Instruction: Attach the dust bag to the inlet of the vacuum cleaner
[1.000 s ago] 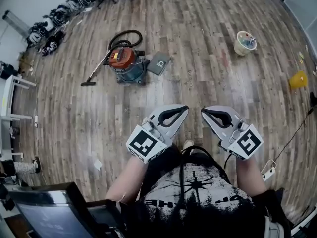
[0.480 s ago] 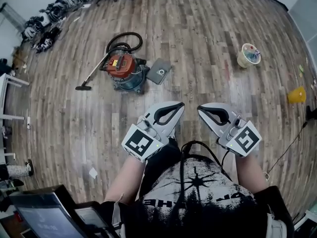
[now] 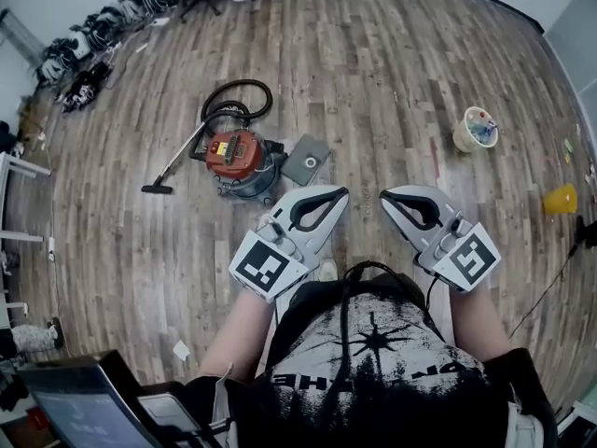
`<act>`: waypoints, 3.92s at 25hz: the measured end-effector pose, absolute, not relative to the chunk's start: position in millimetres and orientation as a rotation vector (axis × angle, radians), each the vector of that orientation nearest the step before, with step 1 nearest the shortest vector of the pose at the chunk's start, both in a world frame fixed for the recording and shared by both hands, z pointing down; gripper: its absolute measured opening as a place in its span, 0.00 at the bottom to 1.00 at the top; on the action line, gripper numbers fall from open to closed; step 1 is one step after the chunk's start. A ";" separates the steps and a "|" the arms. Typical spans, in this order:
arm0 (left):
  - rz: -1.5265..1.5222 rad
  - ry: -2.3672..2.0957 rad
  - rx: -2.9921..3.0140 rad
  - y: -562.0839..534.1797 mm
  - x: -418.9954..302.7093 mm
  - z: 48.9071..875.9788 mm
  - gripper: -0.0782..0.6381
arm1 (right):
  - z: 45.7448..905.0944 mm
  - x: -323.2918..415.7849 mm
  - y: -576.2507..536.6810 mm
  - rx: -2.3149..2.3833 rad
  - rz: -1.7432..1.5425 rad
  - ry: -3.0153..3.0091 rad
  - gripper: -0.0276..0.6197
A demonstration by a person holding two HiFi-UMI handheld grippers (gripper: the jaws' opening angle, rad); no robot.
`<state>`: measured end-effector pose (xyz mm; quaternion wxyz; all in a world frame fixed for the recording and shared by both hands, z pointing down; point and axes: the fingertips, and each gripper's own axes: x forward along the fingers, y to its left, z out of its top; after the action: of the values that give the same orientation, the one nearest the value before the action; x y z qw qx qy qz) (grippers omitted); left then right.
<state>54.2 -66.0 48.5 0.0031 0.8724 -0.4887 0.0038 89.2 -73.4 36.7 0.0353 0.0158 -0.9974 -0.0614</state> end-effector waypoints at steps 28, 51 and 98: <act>-0.008 -2.023 2.299 -356.4 23.8 67.7 0.11 | 58.0 32.3 -355.1 -0.706 -0.170 -3.008 0.05; -0.012 -2.369 1.987 -282.6 -89.1 50.1 0.11 | 37.0 -83.0 -298.6 -1.115 -0.218 -2.940 0.05; 0.002 -2.300 1.871 -378.6 -184.7 265.8 0.11 | 381.8 -167.4 -422.5 -1.143 -0.489 -2.442 0.19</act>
<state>-184.7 -378.6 265.8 0.0884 0.6287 -0.7727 0.0008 -167.4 -422.5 381.8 0.1992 -0.4087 -0.8733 -0.1750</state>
